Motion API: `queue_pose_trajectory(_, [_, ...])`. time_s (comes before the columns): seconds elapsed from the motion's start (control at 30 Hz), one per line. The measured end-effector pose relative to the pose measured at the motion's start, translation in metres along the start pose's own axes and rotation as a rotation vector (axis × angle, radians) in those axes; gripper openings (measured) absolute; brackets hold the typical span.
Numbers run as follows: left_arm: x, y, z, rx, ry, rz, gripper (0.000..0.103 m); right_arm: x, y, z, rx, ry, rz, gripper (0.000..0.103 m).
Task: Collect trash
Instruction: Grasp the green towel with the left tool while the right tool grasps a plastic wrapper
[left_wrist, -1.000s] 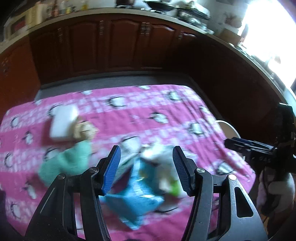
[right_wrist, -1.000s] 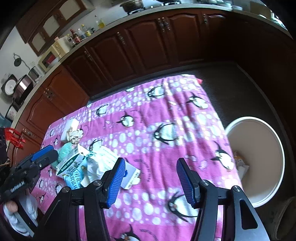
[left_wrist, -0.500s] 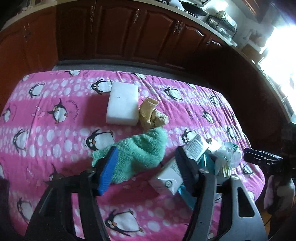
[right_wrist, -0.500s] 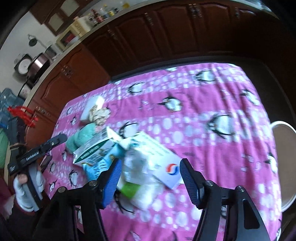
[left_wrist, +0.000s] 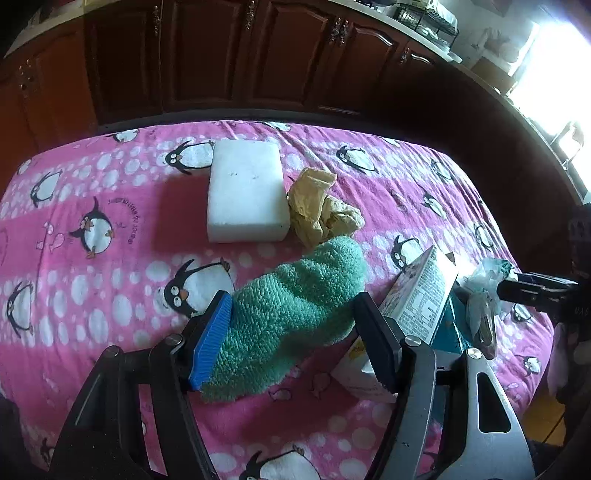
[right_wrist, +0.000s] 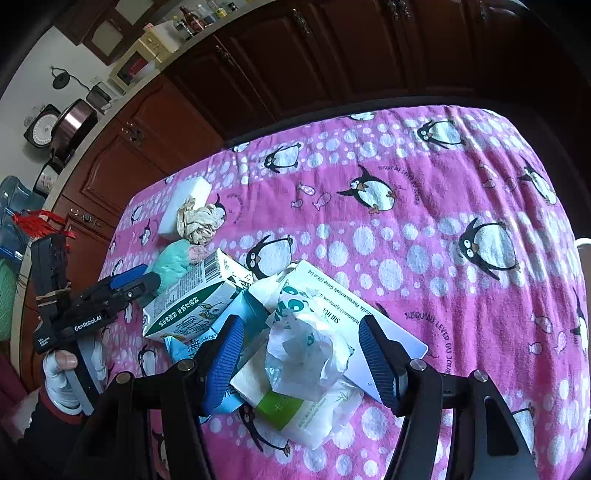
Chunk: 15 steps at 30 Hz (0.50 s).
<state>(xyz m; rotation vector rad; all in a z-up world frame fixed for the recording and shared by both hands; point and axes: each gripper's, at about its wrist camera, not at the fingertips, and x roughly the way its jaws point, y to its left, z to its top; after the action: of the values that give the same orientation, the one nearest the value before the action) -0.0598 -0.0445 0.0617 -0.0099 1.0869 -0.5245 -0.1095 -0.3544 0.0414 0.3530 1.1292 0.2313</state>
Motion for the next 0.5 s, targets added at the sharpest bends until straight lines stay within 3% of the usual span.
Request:
queue_pose_trajectory(0.1, [-0.006,0.001,0.003,0.015,0.005,0.001,0.067,0.0,0.001,-0.002,-0.003,0.002,0.0,0.062])
queue_pose_trajectory(0.2, [-0.01,-0.001,0.005,0.093,0.014,0.031,0.067,-0.002,0.001,-0.002,-0.002,-0.004,-0.001,0.062])
queue_pose_trajectory(0.5, [0.003,0.005,-0.001,0.143,0.072,-0.018,0.071,-0.002,0.0,-0.003,0.002,-0.001,-0.007,0.062])
